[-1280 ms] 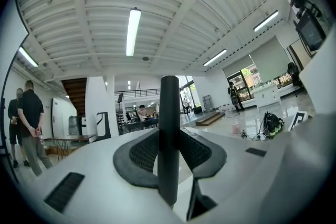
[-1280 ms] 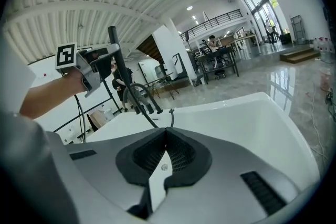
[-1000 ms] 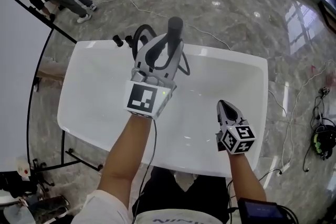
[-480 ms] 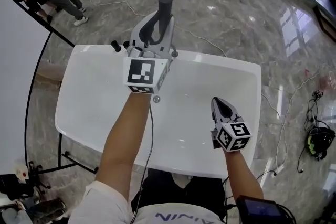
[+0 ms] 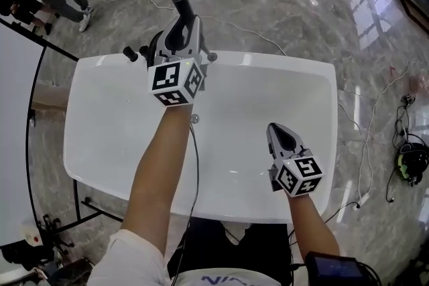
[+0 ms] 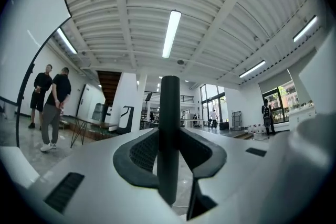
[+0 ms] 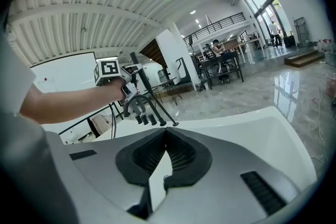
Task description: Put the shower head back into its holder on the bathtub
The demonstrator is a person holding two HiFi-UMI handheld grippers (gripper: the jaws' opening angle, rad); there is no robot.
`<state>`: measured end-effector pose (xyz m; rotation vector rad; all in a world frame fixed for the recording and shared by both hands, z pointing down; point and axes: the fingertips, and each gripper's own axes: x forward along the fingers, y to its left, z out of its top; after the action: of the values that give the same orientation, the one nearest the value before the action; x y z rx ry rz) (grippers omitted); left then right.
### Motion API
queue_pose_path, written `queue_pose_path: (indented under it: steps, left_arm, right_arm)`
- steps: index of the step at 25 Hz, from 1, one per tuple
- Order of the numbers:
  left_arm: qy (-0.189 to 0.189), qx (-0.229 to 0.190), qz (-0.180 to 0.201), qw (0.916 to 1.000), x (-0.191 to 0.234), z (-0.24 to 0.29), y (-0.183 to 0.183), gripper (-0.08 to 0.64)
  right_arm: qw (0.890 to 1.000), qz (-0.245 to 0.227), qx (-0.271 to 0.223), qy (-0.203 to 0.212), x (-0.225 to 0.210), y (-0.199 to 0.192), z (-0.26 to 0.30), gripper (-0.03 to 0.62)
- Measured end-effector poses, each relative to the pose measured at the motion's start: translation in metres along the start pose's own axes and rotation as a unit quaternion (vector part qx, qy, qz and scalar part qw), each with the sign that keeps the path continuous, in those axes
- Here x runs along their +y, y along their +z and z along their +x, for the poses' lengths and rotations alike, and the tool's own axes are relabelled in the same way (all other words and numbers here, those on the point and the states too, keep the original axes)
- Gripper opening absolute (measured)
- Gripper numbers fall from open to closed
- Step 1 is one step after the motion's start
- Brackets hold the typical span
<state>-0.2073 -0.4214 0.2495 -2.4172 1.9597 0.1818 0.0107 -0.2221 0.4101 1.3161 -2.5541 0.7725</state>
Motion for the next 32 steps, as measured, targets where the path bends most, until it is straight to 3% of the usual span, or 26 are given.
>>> queue_pose_path:
  steps: [5, 12, 24, 32]
  left_arm:
    - [0.005, 0.019, -0.01, 0.9998, 0.006, 0.013, -0.064, 0.129]
    - [0.013, 0.043, -0.021, 0.9988, 0.032, 0.029, -0.138, 0.129]
    - [-0.008, 0.092, 0.005, 0.9957, 0.046, 0.063, -0.233, 0.127]
    - [-0.028, 0.11, 0.015, 0.9934, 0.044, 0.077, -0.267, 0.127]
  right_arm:
    - [1.0, -0.004, -0.008, 0.007, -0.022, -0.012, 0.029, 0.009]
    - [0.999, -0.028, -0.011, 0.036, -0.017, -0.023, 0.074, 0.009]
    - [0.999, -0.019, 0.01, 0.045, -0.035, -0.094, 0.1, 0.009]
    - [0.999, -0.012, 0.006, 0.043, -0.038, -0.109, 0.099, 0.009]
